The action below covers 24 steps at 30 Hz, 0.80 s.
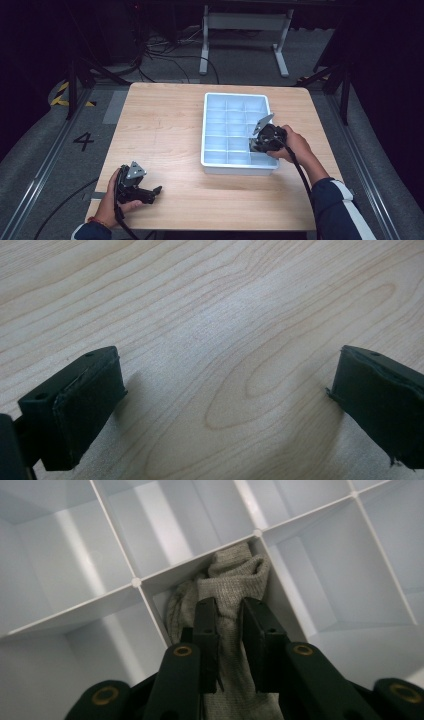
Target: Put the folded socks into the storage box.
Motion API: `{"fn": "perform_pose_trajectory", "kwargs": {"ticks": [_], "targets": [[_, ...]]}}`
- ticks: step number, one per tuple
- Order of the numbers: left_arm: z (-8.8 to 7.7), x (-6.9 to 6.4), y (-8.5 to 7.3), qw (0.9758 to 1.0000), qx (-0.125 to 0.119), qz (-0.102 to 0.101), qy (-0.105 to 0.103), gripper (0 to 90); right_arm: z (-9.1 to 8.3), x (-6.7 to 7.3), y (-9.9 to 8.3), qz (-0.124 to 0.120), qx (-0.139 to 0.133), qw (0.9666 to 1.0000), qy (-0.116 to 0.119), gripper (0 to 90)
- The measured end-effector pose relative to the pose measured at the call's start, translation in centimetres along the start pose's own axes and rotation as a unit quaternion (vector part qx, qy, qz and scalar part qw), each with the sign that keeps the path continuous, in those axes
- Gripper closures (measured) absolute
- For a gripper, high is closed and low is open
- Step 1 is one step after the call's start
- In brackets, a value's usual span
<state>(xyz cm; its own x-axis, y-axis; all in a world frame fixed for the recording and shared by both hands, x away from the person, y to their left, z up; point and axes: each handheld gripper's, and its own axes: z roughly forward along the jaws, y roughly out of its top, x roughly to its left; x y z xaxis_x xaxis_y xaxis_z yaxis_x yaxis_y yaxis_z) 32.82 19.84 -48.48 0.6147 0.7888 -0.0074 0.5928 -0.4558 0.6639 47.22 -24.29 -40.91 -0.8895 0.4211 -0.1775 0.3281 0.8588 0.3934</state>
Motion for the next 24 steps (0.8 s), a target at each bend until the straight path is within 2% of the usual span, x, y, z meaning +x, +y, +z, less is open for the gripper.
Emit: {"fn": "perform_pose_trajectory", "kwargs": {"ticks": [3,6,13,14,16,20,24], "targets": [[0.0,0.0,0.0,1.0,0.0,0.0,0.0,0.7,-0.8,-0.2,-0.3,0.012,-0.026,0.9996,-0.002,73.3],[0.0,0.0,0.0,1.0,0.001,0.0,0.0,0.7,-1.3,-0.2,-0.4,0.019,-0.04,0.999,-0.003,70.1],[0.0,0.0,0.0,1.0,0.001,0.0,-0.001,0.7,-2.8,0.0,-0.8,0.021,-0.069,0.9974,-0.004,68.2],[0.0,0.0,0.0,1.0,0.0,0.0,0.0,0.7,-3.2,0.2,-0.9,0.025,-0.079,0.9965,-0.01,66.7],[0.0,0.0,0.0,1.0,0.0,0.0,0.0,0.8,-3.6,0.2,-1.1,0.027,-0.09,0.9955,-0.007,64.5],[0.0,0.0,0.0,1.0,0.0,0.0,0.0,0.8,-4.1,0.5,-1.4,0.028,-0.099,0.9947,-0.008,62.6],[0.0,0.0,0.0,1.0,0.0,0.0,0.0,0.8,-4.7,0.9,-2.0,0.031,-0.11,0.9933,-0.018,56.7]]}}
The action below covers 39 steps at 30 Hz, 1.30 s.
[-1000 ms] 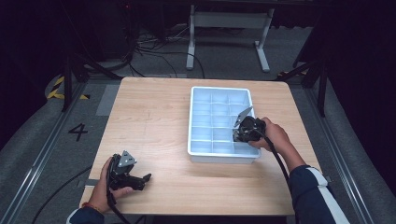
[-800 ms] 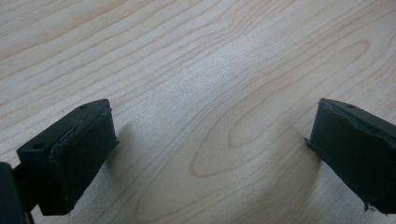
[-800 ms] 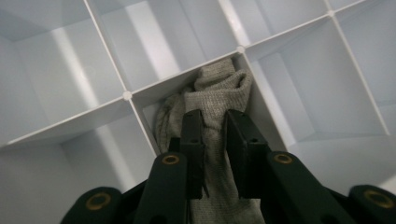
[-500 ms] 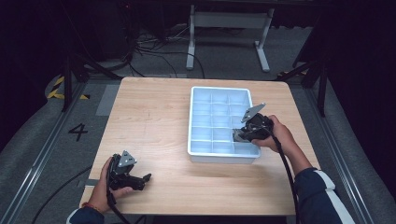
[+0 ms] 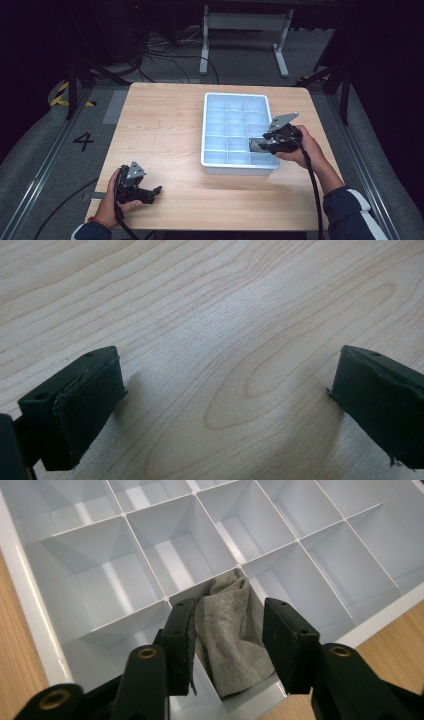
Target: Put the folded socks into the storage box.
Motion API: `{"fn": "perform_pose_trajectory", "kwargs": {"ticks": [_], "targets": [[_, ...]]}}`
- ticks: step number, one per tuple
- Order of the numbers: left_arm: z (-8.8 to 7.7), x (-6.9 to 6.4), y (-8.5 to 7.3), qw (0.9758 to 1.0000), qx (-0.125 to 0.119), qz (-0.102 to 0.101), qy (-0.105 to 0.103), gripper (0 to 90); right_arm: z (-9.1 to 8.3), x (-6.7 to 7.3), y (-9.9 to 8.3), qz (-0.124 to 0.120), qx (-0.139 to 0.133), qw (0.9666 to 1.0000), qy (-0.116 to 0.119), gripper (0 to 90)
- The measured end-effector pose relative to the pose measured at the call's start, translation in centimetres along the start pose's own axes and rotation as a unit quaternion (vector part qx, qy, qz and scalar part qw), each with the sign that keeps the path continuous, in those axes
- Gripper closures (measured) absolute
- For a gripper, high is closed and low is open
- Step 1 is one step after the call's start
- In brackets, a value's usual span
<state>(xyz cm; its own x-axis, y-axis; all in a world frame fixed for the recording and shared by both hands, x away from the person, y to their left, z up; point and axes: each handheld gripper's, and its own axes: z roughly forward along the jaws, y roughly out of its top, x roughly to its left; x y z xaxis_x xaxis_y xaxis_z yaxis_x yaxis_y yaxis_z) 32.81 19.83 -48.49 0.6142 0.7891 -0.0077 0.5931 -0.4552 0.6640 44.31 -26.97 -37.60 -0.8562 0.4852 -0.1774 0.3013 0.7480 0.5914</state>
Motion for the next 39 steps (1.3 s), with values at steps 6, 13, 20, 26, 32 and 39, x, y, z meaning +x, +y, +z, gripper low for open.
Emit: {"fn": "perform_pose_trajectory", "kwargs": {"ticks": [6,13,20,26,32,39], "targets": [[0.0,0.0,0.0,1.0,0.001,0.0,0.0,0.7,-0.9,0.5,-0.5,0.0,-0.013,0.9996,-0.024,42.6],[-0.1,0.0,0.0,1.0,0.0,0.001,-0.001,1.0,-2.1,1.0,-1.3,-0.001,-0.023,0.9991,-0.035,38.5],[-0.1,0.0,0.0,1.0,0.0,0.002,0.0,0.9,-3.0,1.4,-2.5,0.0,-0.029,0.9988,-0.038,35.2],[-0.1,0.1,0.0,1.0,0.0,0.003,0.0,0.9,-3.8,1.7,-3.6,0.004,-0.038,0.9986,-0.038,33.9],[-0.1,0.0,0.0,1.0,0.0,0.002,0.0,0.9,-4.3,2.2,-4.6,0.0,-0.037,0.9985,-0.041,32.8],[-0.1,0.0,0.0,1.0,0.0,0.002,0.0,0.9,-4.4,2.7,-5.8,0.003,-0.03,0.9984,-0.048,31.3]]}}
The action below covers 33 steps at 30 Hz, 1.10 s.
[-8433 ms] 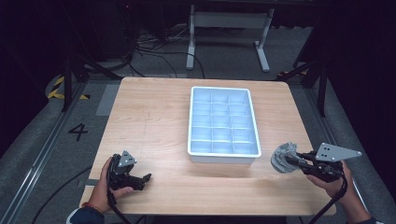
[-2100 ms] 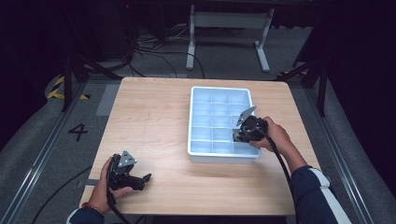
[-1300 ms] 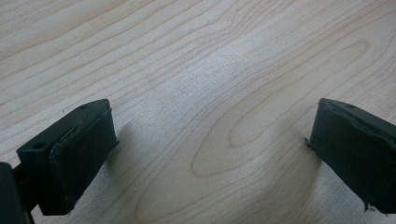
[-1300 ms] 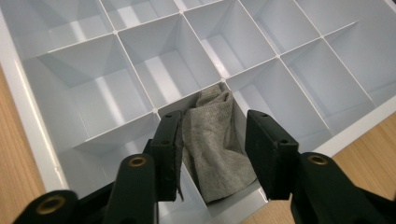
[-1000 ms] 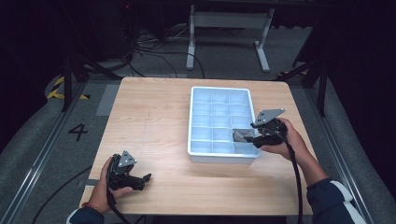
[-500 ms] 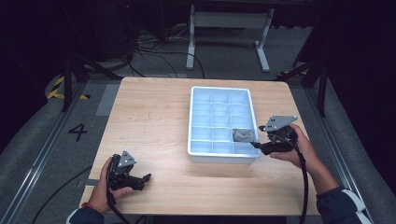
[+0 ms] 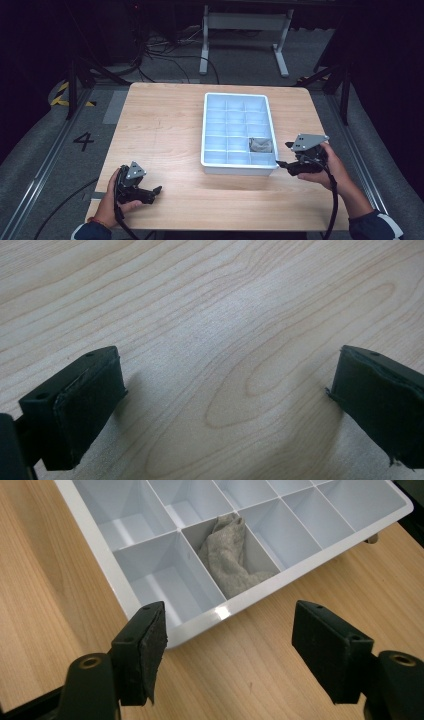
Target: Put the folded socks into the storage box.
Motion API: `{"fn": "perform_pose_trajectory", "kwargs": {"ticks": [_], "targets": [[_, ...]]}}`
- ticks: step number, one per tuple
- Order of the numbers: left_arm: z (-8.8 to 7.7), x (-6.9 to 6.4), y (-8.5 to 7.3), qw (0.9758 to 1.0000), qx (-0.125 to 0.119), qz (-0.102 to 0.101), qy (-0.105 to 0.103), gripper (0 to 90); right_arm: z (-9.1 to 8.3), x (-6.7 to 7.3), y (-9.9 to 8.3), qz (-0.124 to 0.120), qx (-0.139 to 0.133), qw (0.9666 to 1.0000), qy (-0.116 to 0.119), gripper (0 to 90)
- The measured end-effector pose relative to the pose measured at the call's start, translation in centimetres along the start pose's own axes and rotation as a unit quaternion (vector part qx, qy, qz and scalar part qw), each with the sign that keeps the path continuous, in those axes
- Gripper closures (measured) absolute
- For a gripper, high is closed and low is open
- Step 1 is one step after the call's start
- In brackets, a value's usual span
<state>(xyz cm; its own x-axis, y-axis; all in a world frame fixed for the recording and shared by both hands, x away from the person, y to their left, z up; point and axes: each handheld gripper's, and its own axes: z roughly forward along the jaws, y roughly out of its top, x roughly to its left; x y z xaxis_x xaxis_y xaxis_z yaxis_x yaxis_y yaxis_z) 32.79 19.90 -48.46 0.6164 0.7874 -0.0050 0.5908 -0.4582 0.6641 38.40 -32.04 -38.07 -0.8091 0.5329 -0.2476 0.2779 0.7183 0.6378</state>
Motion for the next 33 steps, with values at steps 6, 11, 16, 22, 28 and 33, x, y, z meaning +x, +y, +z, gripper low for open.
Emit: {"fn": "perform_pose_trajectory", "kwargs": {"ticks": [6,11,16,22,28,33], "targets": [[0.0,0.0,0.0,1.0,0.0,0.001,0.0,0.9,-0.1,0.4,-1.1,-0.007,0.005,1.0,-0.003,31.3],[0.0,0.0,0.0,1.0,-0.001,0.0,0.001,1.0,-0.1,0.5,-2.0,-0.006,0.014,0.9999,-0.006,31.3],[0.0,0.0,0.0,1.0,-0.001,0.0,0.001,1.0,-0.3,0.4,-3.2,-0.001,0.018,0.9998,-0.01,31.5],[0.0,0.0,0.0,1.0,-0.001,0.0,0.001,1.0,-0.5,0.3,-4.9,0.001,0.011,0.9999,-0.013,31.1],[0.0,0.0,0.0,1.0,-0.001,0.0,0.001,1.0,-0.7,0.3,-6.4,0.001,0.009,0.9996,-0.029,31.1],[0.0,0.0,0.0,1.0,0.0,0.0,0.001,1.0,-0.7,0.3,-7.5,0.006,0.017,0.9991,-0.039,30.6]]}}
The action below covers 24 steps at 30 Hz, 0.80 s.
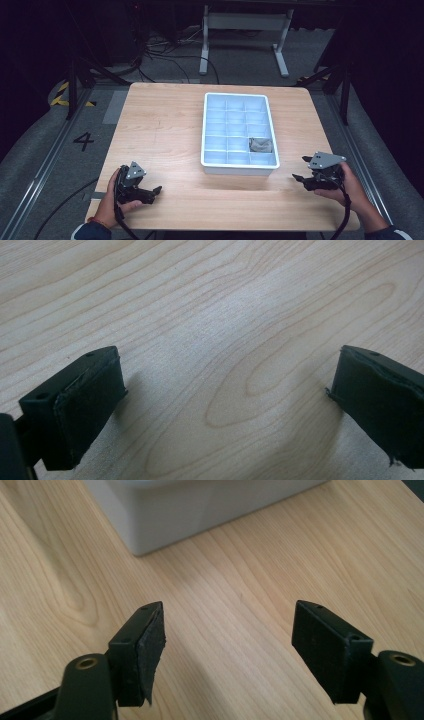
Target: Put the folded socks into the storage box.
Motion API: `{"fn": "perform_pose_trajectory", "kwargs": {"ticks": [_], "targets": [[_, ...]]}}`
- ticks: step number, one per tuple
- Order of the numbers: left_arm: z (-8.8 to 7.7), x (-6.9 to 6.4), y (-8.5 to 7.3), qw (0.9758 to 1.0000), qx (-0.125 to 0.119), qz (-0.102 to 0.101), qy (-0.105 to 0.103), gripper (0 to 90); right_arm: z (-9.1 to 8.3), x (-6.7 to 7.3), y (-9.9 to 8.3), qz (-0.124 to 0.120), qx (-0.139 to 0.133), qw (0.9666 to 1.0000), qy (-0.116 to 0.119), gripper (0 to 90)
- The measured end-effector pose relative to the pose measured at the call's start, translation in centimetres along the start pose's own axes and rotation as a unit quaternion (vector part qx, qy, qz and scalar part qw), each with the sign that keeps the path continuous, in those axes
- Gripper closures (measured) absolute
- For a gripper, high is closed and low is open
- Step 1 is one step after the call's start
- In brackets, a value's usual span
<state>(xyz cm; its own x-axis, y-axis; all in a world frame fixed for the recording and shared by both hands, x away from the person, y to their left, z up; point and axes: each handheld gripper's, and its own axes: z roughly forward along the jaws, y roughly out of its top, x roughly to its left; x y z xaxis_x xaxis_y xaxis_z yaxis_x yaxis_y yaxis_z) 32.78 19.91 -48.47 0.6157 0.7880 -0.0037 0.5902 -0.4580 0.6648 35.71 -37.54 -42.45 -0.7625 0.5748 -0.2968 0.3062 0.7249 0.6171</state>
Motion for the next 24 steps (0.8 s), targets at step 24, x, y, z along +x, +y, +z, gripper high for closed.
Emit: {"fn": "perform_pose_trajectory", "kwargs": {"ticks": [24], "targets": [[0.0,0.0,0.0,1.0,0.001,-0.001,0.0,1.0,-1.0,0.9,-7.4,0.103,-0.027,0.9942,-0.011,26.8]]}}
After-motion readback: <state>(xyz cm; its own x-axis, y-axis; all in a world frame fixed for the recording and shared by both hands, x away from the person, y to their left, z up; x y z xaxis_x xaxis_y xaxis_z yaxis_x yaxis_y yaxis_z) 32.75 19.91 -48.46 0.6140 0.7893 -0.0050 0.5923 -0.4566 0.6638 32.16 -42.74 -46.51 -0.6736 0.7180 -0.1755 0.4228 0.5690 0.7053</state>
